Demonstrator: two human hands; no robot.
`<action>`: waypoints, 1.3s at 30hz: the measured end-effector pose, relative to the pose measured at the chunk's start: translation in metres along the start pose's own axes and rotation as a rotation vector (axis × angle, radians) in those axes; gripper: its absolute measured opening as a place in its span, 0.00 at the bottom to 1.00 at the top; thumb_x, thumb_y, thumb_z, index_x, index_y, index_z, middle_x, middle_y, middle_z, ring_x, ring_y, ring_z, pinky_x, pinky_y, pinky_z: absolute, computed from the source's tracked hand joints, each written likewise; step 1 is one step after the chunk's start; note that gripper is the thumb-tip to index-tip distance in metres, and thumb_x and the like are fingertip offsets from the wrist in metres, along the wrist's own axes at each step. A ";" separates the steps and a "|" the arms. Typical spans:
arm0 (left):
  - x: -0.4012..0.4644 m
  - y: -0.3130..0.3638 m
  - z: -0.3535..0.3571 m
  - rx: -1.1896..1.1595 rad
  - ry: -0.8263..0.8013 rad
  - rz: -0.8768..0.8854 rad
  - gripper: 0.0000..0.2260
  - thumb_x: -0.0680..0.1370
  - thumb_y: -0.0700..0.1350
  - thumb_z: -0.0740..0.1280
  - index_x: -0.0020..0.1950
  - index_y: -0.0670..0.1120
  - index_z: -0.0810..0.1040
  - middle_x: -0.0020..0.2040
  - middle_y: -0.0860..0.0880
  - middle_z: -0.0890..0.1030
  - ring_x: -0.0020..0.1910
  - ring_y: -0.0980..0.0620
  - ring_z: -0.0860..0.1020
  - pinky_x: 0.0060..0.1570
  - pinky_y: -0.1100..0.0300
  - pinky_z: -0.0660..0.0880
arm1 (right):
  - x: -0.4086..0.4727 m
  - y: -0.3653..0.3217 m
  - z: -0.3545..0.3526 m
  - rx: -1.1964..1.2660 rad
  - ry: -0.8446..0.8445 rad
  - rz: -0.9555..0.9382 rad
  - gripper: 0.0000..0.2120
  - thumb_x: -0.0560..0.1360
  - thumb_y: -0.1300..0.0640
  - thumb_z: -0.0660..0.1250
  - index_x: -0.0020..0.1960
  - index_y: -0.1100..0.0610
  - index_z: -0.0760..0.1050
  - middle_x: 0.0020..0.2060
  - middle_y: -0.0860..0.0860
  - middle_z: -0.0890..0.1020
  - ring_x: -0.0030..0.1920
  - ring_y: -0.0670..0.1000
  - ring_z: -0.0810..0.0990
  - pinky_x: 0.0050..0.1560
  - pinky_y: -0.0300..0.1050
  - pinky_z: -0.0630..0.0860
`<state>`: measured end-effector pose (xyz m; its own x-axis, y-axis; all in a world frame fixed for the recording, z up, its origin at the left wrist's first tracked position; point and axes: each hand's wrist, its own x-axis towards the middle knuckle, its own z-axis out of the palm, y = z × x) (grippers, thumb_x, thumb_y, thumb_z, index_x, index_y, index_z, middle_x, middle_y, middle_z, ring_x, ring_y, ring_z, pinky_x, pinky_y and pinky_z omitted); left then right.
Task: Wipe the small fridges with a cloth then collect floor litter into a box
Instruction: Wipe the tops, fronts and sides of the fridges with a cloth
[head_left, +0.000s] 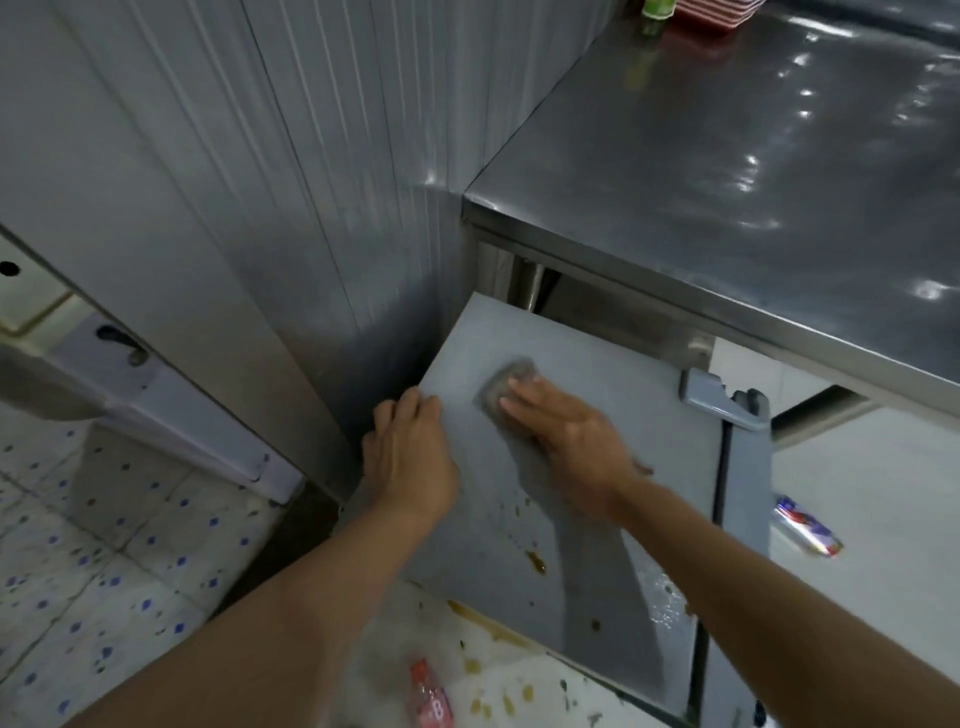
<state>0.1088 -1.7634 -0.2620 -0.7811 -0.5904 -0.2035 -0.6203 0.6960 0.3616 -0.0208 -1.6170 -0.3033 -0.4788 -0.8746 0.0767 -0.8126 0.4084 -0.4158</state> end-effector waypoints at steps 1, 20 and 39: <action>-0.001 0.006 0.001 0.017 -0.005 0.021 0.20 0.76 0.38 0.61 0.67 0.46 0.66 0.70 0.47 0.64 0.67 0.44 0.61 0.63 0.48 0.67 | -0.019 -0.007 0.000 0.009 -0.028 -0.076 0.25 0.75 0.62 0.64 0.70 0.50 0.67 0.72 0.48 0.65 0.74 0.50 0.56 0.74 0.51 0.56; -0.024 0.098 0.042 0.017 -0.023 0.186 0.19 0.75 0.38 0.60 0.66 0.49 0.69 0.68 0.51 0.69 0.67 0.47 0.64 0.62 0.51 0.60 | -0.097 0.045 -0.033 -0.124 -0.017 -0.088 0.27 0.72 0.60 0.65 0.71 0.51 0.67 0.72 0.49 0.66 0.73 0.53 0.63 0.72 0.55 0.54; -0.058 0.154 0.077 0.085 -0.114 0.195 0.24 0.75 0.35 0.57 0.70 0.50 0.67 0.72 0.51 0.66 0.71 0.49 0.63 0.71 0.44 0.54 | -0.139 0.115 -0.069 -0.027 0.150 0.103 0.23 0.74 0.66 0.65 0.68 0.56 0.70 0.70 0.53 0.70 0.72 0.57 0.65 0.70 0.59 0.64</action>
<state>0.0525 -1.5901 -0.2648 -0.8868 -0.3948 -0.2402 -0.4569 0.8272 0.3271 -0.0701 -1.4303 -0.2990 -0.6025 -0.7798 0.1700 -0.7643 0.5024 -0.4043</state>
